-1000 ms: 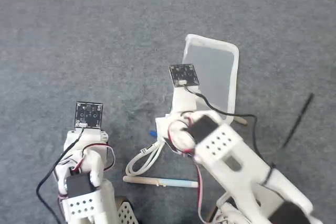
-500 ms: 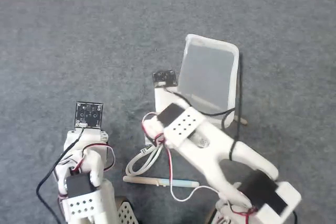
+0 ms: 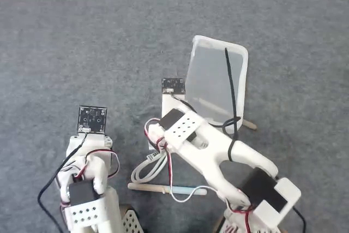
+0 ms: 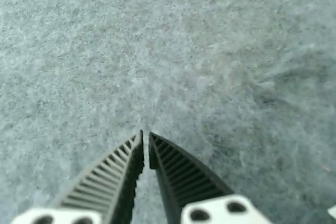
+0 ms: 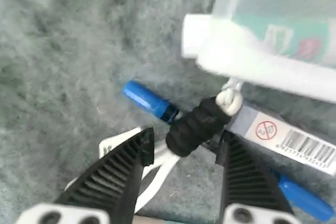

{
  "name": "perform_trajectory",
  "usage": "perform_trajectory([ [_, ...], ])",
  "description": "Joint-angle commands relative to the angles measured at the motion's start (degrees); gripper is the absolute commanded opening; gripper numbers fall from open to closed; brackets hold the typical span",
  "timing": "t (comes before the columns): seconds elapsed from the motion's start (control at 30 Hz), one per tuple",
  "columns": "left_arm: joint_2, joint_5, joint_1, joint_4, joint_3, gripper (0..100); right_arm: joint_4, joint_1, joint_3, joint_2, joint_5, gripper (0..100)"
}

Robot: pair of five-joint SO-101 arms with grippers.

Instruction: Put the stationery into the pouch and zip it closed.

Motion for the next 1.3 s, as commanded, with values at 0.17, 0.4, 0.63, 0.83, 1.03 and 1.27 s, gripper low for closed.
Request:
perform_trajectory([
  [0.17, -0.97, -0.53, -0.44, -1.67, -0.92, 1, -0.40, 2.33, -2.90, -0.40, -0.62, 7.6],
  [0.4, -0.97, -0.53, -0.44, -1.67, -0.92, 1, -0.04, 4.09, -2.55, -0.40, -0.35, 7.6],
  [0.63, -0.97, -0.53, -0.44, -1.67, -0.92, 1, 2.42, 4.18, -2.81, -1.19, -0.26, 6.9],
  [0.83, -0.97, -0.53, -0.44, -1.67, -0.92, 1, 3.91, 4.18, -1.67, -6.20, 4.66, 0.9],
  [1.03, -0.97, -0.53, -0.44, -1.76, -0.92, 2, 4.18, 4.26, 2.11, -13.41, 11.25, 0.6],
  [1.27, -0.97, -0.35, -0.44, -1.76, -0.92, 2, 4.18, 4.26, 6.59, -21.67, 17.05, 0.6],
])
